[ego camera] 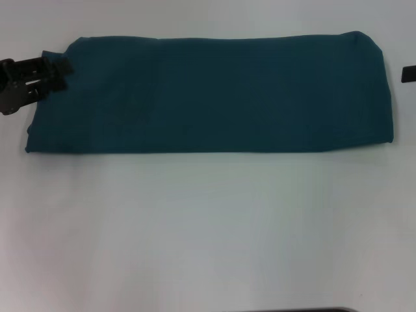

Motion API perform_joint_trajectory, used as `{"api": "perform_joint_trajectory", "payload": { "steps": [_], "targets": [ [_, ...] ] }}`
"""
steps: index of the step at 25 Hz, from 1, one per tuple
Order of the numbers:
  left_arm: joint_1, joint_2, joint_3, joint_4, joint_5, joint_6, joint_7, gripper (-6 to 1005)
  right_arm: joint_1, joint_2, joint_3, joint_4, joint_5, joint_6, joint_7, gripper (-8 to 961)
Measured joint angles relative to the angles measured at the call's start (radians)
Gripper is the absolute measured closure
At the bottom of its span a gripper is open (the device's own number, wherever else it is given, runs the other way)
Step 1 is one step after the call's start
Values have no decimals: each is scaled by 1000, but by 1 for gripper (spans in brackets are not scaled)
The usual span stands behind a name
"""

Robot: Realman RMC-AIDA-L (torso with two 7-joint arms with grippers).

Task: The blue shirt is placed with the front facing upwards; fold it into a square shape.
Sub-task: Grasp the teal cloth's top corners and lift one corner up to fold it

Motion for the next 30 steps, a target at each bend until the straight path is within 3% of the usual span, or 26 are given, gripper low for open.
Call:
{"api": "perform_joint_trajectory", "payload": {
  "steps": [3,9,19,30],
  "targets": [
    [0,-2,0,3,1,-3,8,519,53,-3,0,-2,-67,-23,33,29],
    [17,-4,-1,-1,2,4,10,518,103,26,0,-17,-94,-121,34,29],
    [11,-4,-3,-2,2,7,9,518,121,75,-4,-103,-104,-267,17,28],
    [7,-6,-6,-1,2,-1,5,518,139,96,-45,-126,-118,-379,16,28]
  ]
}}
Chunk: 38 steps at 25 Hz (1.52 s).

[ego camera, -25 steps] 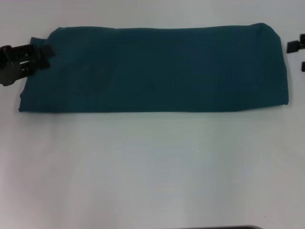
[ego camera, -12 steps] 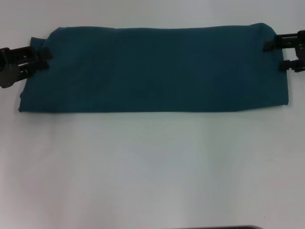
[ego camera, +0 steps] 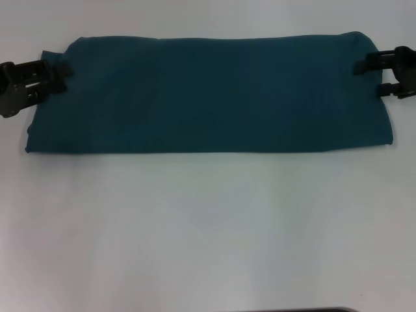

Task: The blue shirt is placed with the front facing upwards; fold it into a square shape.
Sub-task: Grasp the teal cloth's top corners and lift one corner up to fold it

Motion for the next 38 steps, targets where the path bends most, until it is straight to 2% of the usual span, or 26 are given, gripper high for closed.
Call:
{"api": "perform_joint_trajectory", "payload": {
  "steps": [4,7,11,15,21,23,24,25,29,30,32,34,38],
  "targets": [
    [2,1,-2,-1,-2,0,-2,518,10,-1,-4,17,4,33,-2,28],
    [4,1,-3,-1,-5,0,-4,519,0,-13,11,79,36,128,-2,28],
    [-1,6,-5,-1,-7,0,-13,519,-38,-25,42,168,101,260,-6,28],
    [-4,9,-6,-1,-8,0,-28,520,-85,-33,89,194,188,342,-45,29],
    [-6,22,-7,0,-6,0,-34,520,-139,-38,118,194,263,393,-106,28],
    [-7,32,-6,5,-2,-5,-45,521,-148,-17,118,181,289,430,-252,28],
    [-7,36,-4,7,1,-9,-53,521,-148,-17,118,181,289,430,-252,28],
    [-7,41,-3,9,5,-16,-66,521,-150,-6,119,178,302,439,-319,28],
    [-9,56,-5,11,31,-64,-145,521,-168,63,120,169,355,468,-589,28],
    [-11,67,-5,20,38,-111,-195,521,-170,79,119,168,359,466,-625,28],
    [-16,72,-2,29,42,-142,-208,522,-172,103,115,164,357,457,-668,28],
    [-33,75,4,52,51,-191,-213,522,-173,118,109,154,349,452,-701,28],
    [-83,65,7,123,88,-314,-213,522,-180,131,116,97,357,445,-760,29]
  ]
}}
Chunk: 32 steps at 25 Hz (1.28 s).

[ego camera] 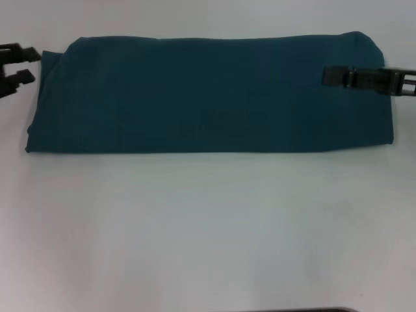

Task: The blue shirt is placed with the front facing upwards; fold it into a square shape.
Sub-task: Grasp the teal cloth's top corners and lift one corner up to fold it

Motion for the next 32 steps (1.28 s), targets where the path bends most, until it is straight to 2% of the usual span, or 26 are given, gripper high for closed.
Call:
{"api": "perform_joint_trajectory", "payload": {
  "steps": [4,8,15,32],
  "targets": [
    [-48,-15,1,76,44,-125,-7,523,-4,1,1,-20,5,-1,-8,29],
    [-68,-22,4,89,76,-187,-31,523,-7,1,1,-23,6,-20,-8,29],
    [-71,-23,34,88,101,-216,-60,524,7,7,1,-24,7,-53,-1,29],
    [-64,-32,100,94,122,-249,-71,523,4,5,5,-22,31,-55,27,29]
  ]
}}
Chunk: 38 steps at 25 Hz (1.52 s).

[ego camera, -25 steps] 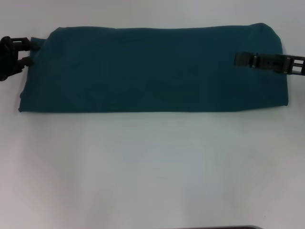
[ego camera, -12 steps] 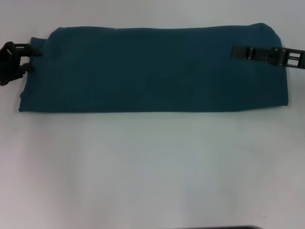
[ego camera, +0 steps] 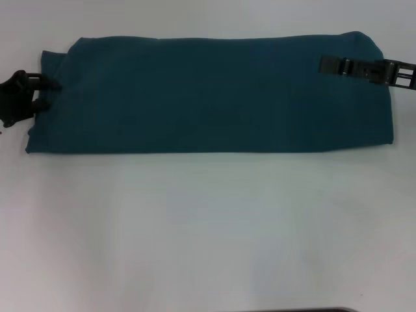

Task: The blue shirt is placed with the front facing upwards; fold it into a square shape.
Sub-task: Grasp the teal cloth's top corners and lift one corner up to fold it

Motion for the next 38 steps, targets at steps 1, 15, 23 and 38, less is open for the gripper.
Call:
{"api": "perform_joint_trajectory", "payload": {
  "steps": [1,15,23,38],
  "targets": [
    [0,-1,3,0,0,0,0,523,0,0,0,0,0,0,0,29],
    [14,-2,-21,-76,-10,95,-14,523,-6,0,0,-1,0,5,11,28],
    [18,3,-16,-77,1,89,-23,522,-6,0,0,-3,-1,3,12,28],
    [40,0,-14,-86,38,114,-51,517,-6,0,6,-3,-1,0,24,29]
  ]
}}
